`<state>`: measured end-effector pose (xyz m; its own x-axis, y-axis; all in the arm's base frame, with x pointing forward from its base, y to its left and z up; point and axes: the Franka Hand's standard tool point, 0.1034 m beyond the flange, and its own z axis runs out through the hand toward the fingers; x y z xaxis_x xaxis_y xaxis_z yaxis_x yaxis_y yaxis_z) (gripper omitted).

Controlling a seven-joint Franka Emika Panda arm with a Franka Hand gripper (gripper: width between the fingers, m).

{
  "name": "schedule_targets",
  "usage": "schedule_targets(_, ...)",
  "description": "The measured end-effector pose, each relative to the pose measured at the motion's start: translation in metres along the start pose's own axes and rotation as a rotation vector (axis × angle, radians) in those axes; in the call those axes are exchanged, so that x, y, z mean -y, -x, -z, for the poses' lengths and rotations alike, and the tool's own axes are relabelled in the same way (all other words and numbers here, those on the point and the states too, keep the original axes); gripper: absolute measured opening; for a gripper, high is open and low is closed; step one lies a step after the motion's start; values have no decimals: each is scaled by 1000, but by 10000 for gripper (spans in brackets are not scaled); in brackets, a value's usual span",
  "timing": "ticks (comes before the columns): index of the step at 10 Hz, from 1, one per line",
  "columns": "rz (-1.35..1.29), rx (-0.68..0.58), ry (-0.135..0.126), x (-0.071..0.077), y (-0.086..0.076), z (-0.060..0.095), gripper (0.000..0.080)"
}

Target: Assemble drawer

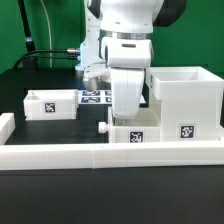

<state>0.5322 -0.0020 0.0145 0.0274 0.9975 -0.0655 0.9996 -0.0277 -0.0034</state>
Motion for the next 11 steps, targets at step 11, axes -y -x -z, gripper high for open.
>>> schedule_targets(11,-33,-11,0,1,-16,5,286)
